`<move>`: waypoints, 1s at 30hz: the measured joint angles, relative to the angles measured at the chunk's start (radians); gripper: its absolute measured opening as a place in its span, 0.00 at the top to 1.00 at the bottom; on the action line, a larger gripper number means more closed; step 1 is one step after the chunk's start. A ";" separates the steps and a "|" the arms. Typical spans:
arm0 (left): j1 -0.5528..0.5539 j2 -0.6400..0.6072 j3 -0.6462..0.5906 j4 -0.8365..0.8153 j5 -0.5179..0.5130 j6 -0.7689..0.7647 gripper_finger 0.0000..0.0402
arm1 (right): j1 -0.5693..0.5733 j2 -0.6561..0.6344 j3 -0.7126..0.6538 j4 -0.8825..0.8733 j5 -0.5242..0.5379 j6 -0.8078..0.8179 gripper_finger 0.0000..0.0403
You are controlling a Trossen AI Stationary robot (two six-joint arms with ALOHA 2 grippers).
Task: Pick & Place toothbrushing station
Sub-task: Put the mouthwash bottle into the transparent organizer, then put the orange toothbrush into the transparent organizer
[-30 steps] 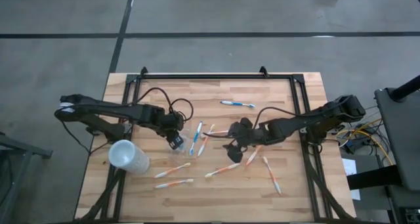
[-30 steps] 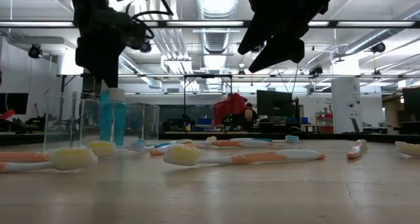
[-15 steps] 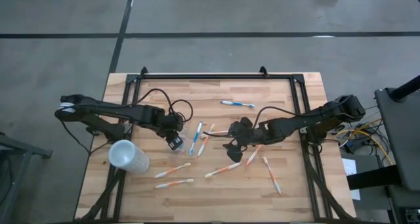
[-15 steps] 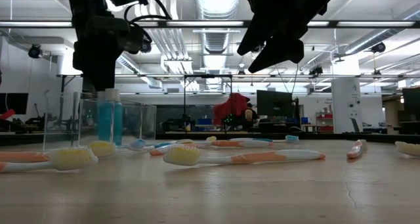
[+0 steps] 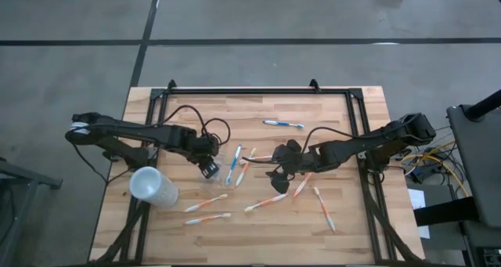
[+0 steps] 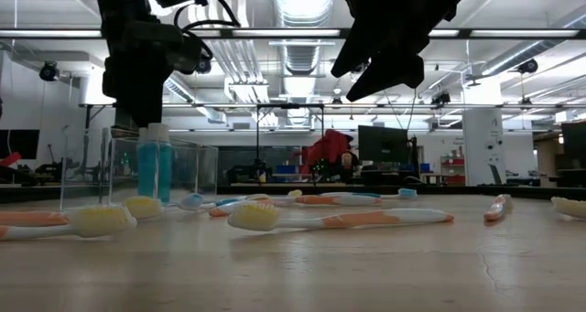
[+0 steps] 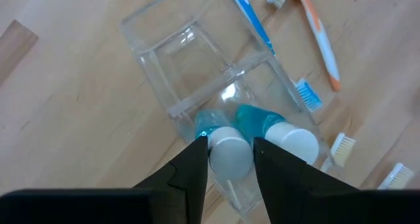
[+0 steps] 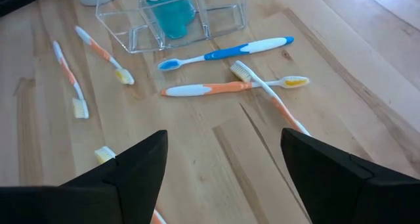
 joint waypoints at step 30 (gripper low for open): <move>0.001 -0.001 0.135 0.000 -0.007 0.005 0.68 | 0.000 0.000 -0.002 0.000 -0.001 0.000 0.26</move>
